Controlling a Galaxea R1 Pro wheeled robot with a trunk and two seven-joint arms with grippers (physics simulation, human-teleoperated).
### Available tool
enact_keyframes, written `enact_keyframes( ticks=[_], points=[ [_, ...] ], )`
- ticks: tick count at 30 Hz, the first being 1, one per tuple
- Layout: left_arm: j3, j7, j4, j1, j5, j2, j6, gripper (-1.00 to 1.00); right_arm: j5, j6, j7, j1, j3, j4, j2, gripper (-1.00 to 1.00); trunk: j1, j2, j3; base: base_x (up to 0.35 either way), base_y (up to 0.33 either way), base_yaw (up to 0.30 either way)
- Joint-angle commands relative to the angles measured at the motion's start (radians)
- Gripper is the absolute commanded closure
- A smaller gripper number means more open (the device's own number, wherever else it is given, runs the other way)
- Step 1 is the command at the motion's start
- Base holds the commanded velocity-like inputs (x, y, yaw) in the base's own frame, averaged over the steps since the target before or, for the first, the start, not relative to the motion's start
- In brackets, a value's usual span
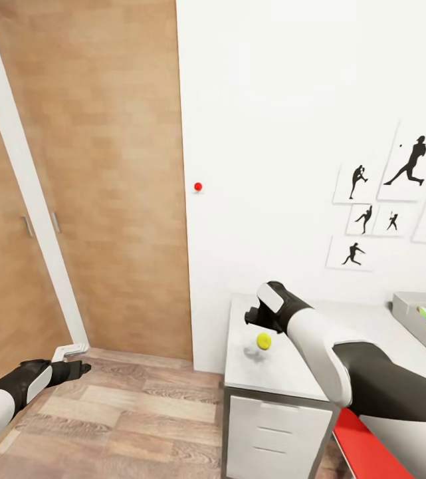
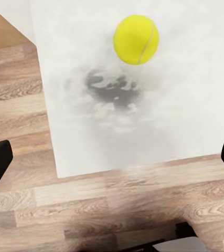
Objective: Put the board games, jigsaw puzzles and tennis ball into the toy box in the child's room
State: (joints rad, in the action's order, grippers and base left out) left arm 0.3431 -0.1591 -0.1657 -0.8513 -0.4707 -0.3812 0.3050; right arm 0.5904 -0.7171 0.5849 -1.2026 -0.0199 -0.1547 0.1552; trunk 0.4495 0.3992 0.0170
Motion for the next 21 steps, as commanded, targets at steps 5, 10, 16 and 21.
enact_keyframes(
  ticks=[5,10,16,21],
  points=[
    [0.005,-0.001,-0.001,0.0,-0.006,-0.001,0.005,-1.0,-0.004,-0.002,0.007,0.005,-0.003,-0.002,-0.011,-1.0,0.0,0.001,0.0,0.1,0.047,0.0],
    [0.005,0.0,-0.001,0.0,-0.006,0.0,0.004,-1.0,-0.03,-0.001,0.007,0.008,-0.002,-0.002,-0.032,-1.0,0.0,0.001,0.0,0.188,0.162,0.0],
    [0.005,0.0,-0.001,0.0,-0.006,0.001,0.002,-1.0,-0.037,-0.002,0.006,0.036,-0.002,-0.002,-0.069,-1.0,0.0,0.001,0.0,0.094,0.064,0.0],
    [0.005,0.0,-0.001,0.001,-0.007,0.001,0.002,-1.0,-0.038,-0.002,0.006,0.044,-0.002,-0.002,-0.083,-1.0,0.0,0.001,0.0,0.014,0.009,0.0]
  ],
)
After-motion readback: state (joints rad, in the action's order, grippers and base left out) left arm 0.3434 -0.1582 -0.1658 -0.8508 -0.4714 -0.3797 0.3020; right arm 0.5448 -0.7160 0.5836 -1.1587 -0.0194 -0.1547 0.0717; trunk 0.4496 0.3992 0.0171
